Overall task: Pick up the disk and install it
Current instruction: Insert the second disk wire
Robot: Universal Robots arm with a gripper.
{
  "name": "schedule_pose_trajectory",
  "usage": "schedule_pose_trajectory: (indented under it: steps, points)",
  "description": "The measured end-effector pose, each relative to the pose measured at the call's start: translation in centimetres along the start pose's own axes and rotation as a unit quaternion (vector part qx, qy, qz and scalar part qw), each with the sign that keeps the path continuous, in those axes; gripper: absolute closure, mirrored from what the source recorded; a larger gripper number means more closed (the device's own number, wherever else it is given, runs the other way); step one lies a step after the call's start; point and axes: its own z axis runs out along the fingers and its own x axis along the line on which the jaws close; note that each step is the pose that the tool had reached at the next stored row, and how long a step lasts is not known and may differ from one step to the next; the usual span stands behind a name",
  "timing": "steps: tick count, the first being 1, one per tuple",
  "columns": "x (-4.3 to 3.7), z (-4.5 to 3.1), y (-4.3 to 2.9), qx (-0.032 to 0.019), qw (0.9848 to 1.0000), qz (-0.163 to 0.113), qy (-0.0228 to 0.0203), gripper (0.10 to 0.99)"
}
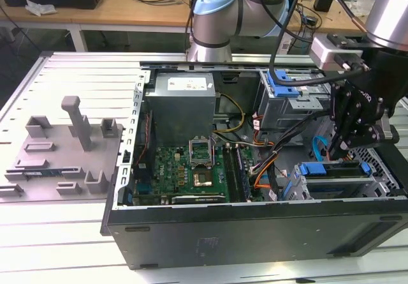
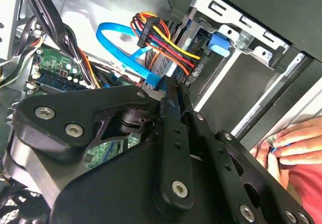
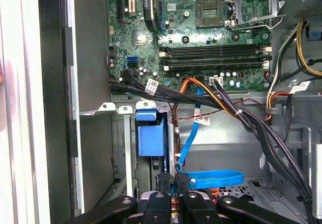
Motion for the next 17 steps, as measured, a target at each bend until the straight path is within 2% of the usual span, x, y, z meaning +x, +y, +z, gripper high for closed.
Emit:
schedule_pose_trajectory:
  steps: [5,7,11,17]
  points:
    - [0.59,0.05,-0.03,-0.0005,0.9999,0.0,-0.0107,0.925]
    - [0.68,0.06,-0.03,-0.0008,0.9999,0.0,-0.0172,0.925]
    - [1.08,0.0,-0.05,-0.0011,0.9997,0.0,-0.0252,0.925]
    - [1.65,-0.34,-0.08,-0.0014,0.9995,0.0,-0.0324,0.925]
